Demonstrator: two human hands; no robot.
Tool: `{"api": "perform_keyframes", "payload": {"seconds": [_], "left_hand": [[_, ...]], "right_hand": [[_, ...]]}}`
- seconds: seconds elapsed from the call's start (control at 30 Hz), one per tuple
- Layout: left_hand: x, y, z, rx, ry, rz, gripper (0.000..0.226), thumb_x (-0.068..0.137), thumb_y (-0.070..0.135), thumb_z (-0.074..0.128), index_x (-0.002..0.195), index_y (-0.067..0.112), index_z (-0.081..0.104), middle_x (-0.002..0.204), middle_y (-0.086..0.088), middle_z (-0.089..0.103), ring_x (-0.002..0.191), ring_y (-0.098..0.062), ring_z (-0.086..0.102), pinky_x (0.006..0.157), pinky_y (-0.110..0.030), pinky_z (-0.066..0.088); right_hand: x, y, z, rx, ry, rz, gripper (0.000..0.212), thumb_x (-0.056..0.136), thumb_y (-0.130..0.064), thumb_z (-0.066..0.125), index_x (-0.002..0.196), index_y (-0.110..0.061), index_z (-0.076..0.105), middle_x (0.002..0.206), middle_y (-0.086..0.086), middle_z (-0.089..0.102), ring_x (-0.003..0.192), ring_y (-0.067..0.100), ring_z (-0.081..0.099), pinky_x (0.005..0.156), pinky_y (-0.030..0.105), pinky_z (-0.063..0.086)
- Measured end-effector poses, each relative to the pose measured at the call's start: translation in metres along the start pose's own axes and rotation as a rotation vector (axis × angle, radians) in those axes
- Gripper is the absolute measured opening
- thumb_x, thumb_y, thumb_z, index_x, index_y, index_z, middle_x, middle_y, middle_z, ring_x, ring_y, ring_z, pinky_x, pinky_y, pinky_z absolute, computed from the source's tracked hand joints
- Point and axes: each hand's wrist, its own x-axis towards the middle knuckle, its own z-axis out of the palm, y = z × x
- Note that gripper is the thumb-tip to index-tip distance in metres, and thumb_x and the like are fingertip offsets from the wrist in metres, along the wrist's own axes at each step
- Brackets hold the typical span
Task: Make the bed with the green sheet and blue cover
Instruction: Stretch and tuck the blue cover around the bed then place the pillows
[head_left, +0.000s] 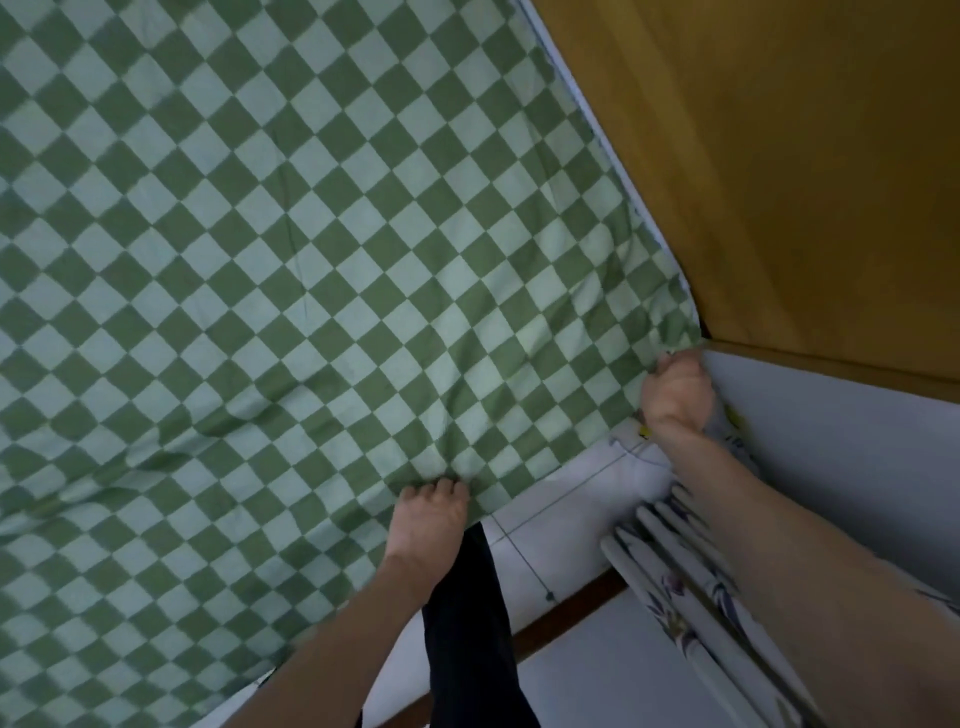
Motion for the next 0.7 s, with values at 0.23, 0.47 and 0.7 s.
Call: {"api": "perform_keyframes", "payload": {"seconds": [0.23, 0.47, 0.7], "left_hand": [[0.008, 0.018, 0.011, 0.011, -0.029, 0.03, 0.049, 0.09, 0.012, 0.053, 0.137, 0.013, 0.039, 0.126, -0.009, 0.054, 0.111, -0.03, 0.057, 0.092, -0.043, 0.048], [-0.009, 0.017, 0.023, -0.252, 0.131, -0.033, 0.029, 0.095, 0.015, 0.055, 0.124, 0.017, 0.052, 0.115, -0.002, 0.057, 0.107, -0.023, 0.059, 0.085, -0.037, 0.051], [-0.103, -0.045, 0.084, -1.151, 0.426, -0.903, 0.031, 0.099, 0.052, 0.046, 0.114, 0.028, 0.058, 0.111, 0.009, 0.064, 0.103, -0.015, 0.063, 0.085, -0.031, 0.048]], "right_hand": [[0.008, 0.024, -0.008, 0.107, 0.04, 0.044, 0.025, 0.102, -0.024, 0.045, 0.117, -0.005, 0.053, 0.12, 0.022, 0.064, 0.111, 0.04, 0.061, 0.089, 0.045, 0.048], [-0.016, 0.025, 0.004, 0.629, 0.007, 0.183, 0.047, 0.103, -0.042, 0.045, 0.134, -0.007, 0.047, 0.131, 0.013, 0.06, 0.117, 0.029, 0.06, 0.091, 0.033, 0.05], [-0.166, 0.013, 0.074, 0.772, -0.378, 0.311, 0.046, 0.102, -0.053, 0.041, 0.133, -0.02, 0.044, 0.137, 0.009, 0.057, 0.114, 0.031, 0.064, 0.087, 0.042, 0.058]]}}
